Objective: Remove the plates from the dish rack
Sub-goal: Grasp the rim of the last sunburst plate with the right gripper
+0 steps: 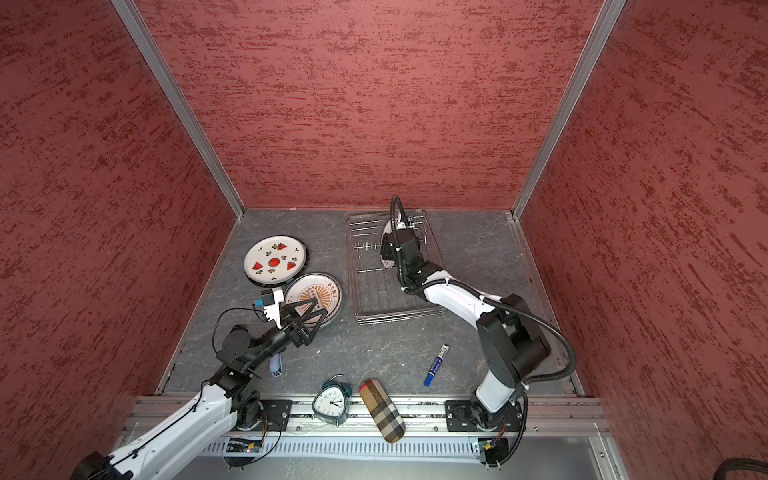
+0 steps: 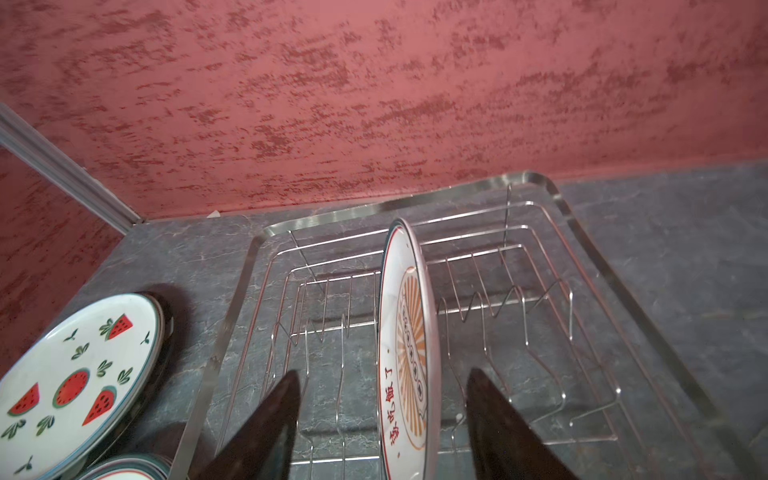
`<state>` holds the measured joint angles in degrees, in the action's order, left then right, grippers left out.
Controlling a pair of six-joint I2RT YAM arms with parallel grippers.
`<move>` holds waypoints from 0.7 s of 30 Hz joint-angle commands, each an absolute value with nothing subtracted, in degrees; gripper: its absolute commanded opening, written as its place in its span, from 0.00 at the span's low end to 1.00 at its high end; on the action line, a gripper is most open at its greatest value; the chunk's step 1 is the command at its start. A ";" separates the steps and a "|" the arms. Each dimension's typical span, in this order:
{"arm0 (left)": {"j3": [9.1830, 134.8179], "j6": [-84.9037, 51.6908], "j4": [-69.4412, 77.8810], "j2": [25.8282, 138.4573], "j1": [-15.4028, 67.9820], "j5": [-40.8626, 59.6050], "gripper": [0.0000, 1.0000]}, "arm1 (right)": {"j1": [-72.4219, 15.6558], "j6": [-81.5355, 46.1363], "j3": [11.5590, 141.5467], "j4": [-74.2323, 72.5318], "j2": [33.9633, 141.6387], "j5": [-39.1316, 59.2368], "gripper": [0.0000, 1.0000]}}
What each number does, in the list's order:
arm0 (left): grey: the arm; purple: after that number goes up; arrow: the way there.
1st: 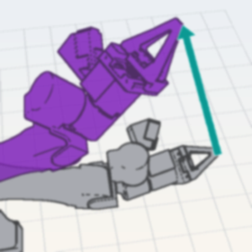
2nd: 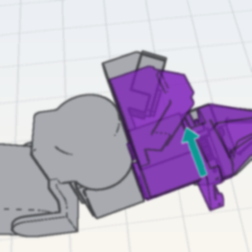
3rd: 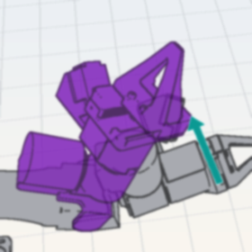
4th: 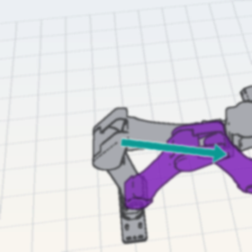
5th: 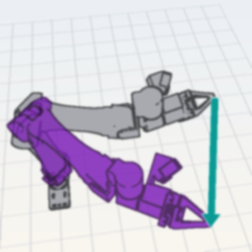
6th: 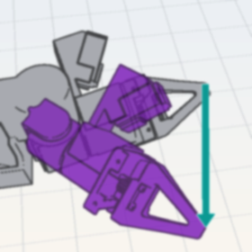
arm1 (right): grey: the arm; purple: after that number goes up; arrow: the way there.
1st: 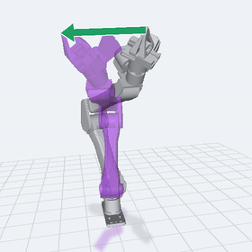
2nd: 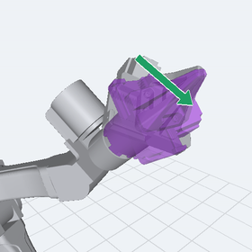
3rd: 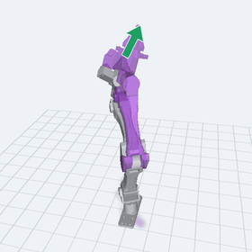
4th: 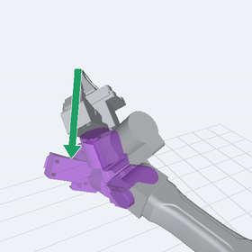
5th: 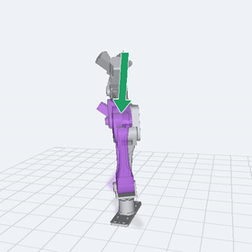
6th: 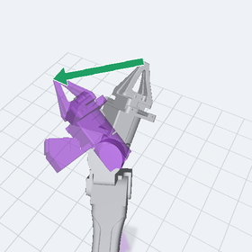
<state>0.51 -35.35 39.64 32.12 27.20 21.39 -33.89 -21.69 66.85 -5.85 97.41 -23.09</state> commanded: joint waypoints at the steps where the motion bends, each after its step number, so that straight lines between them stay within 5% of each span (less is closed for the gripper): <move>1: 0.70 -33.23 37.31 30.15 27.73 20.46 0.99 | -33.33 -21.59 71.19 2.72 100.17 -29.62 0.56; 12: 0.79 -32.81 32.11 25.01 28.39 18.19 0.99 | -33.21 -20.64 77.61 6.24 105.28 -31.34 0.28; 21: 1.31 -32.62 31.81 25.88 28.74 18.06 0.99 | -33.13 -19.60 81.46 8.46 108.50 -32.99 0.15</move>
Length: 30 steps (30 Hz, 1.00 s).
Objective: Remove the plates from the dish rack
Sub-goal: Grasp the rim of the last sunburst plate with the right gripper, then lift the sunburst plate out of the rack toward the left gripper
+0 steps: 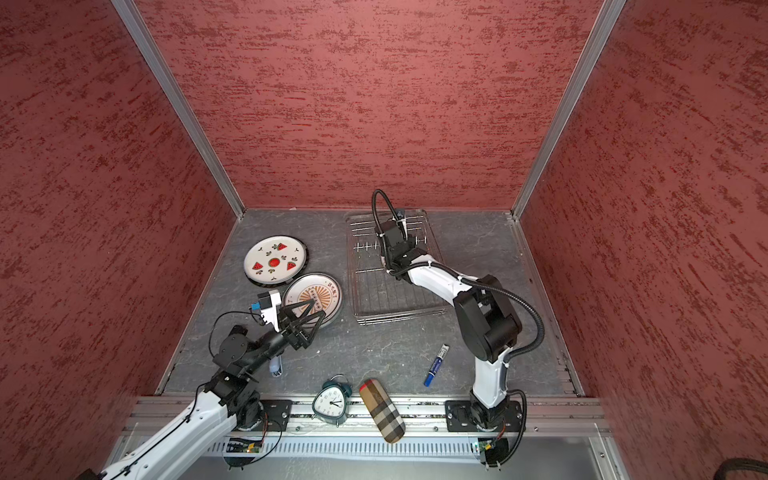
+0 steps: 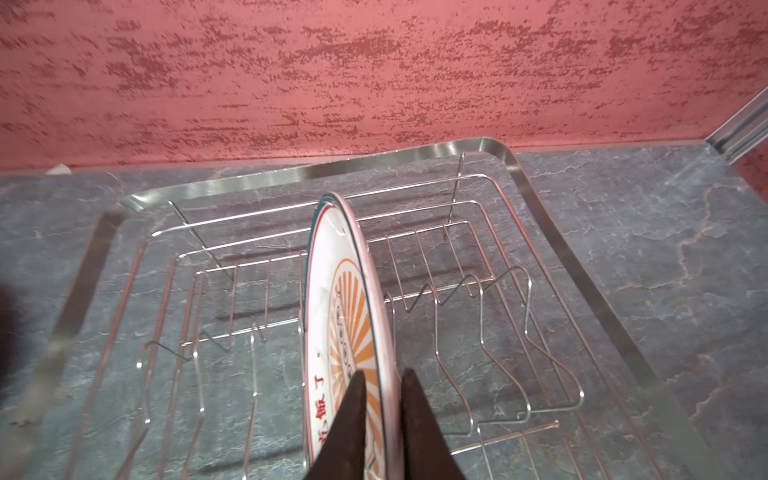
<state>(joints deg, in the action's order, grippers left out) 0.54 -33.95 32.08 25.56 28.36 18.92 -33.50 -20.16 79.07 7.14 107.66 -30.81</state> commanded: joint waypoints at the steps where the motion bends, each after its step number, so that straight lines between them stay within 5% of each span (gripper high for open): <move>1: 1.32 -32.61 31.90 26.08 28.74 18.12 1.00 | -33.11 -19.59 81.79 8.45 108.85 -33.19 0.11; 30: 1.41 -32.56 31.48 26.10 29.00 16.88 0.99 | -35.07 -13.15 79.59 1.76 103.49 -37.63 0.04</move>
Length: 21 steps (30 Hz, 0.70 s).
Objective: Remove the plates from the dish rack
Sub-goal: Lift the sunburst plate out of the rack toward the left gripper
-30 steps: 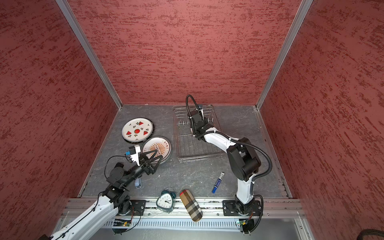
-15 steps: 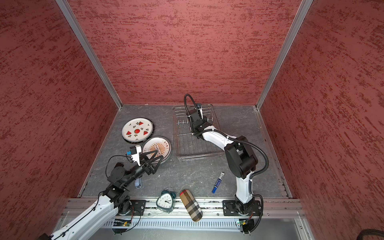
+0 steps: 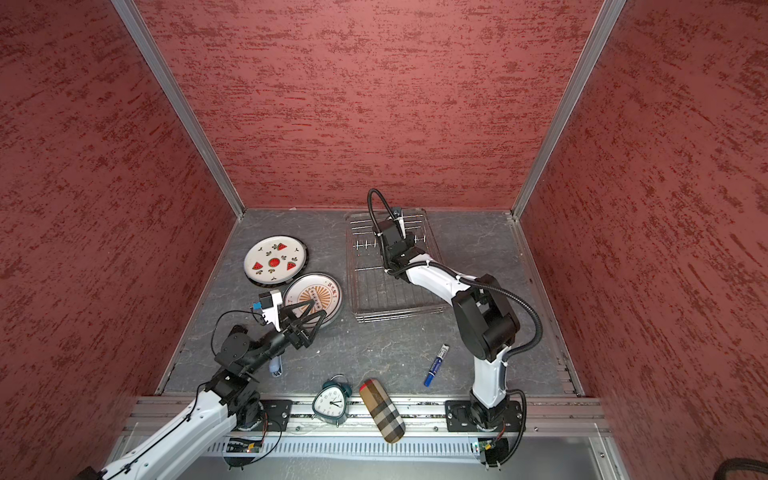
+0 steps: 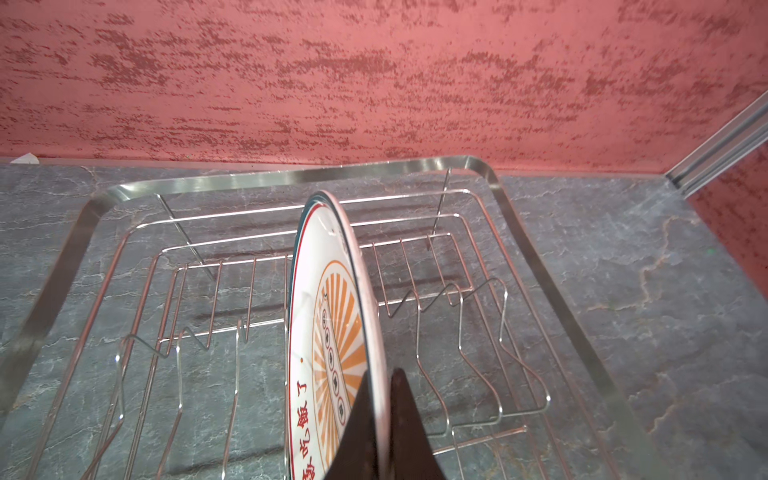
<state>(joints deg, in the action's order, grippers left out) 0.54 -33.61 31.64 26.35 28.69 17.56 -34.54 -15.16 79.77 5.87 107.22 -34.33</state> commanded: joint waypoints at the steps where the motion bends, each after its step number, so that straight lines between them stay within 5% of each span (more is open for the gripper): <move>1: 1.46 -32.53 31.47 26.15 29.00 16.88 0.99 | -35.07 -12.89 79.42 1.47 103.15 -37.86 0.04; 21: 1.36 -31.59 30.76 25.31 29.35 16.18 0.99 | -36.83 -9.23 66.17 -8.67 88.74 -38.94 0.03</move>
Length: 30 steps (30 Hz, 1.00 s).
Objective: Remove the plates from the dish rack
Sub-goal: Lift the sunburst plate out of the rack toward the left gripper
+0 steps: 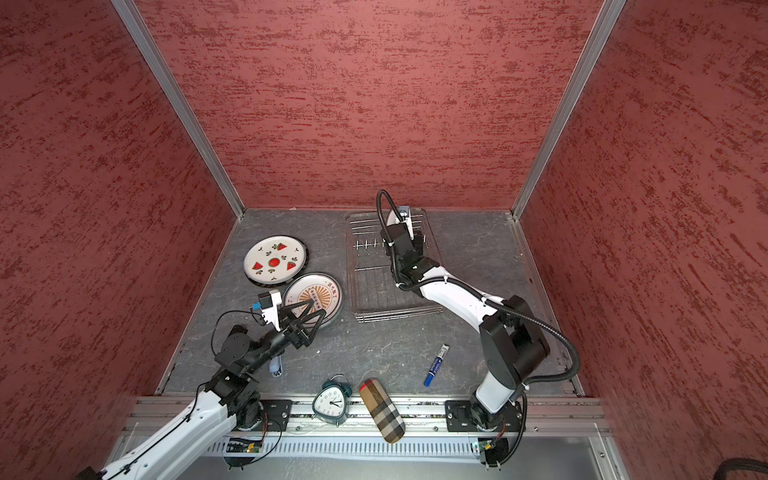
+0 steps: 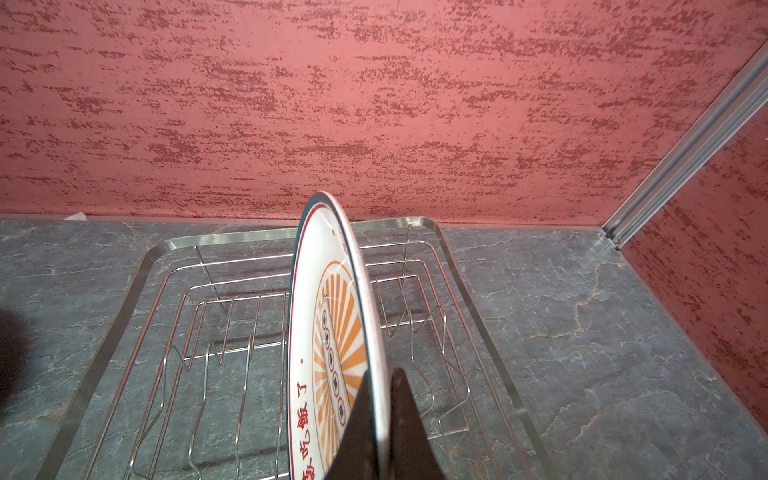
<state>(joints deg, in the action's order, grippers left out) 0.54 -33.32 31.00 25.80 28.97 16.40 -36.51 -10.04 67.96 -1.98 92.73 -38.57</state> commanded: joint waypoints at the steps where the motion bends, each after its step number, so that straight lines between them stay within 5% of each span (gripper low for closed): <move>1: 1.41 -31.55 30.76 25.31 29.43 16.08 0.99 | -36.83 -9.23 64.50 -10.17 87.24 -37.51 0.03; 14: 2.08 -31.20 30.04 26.22 29.88 15.99 0.99 | -36.25 -12.74 46.11 -24.35 69.08 -19.45 0.02; 30: 2.22 -32.21 36.75 30.81 30.06 24.43 0.99 | -33.84 -22.49 32.58 -38.83 60.56 8.08 0.01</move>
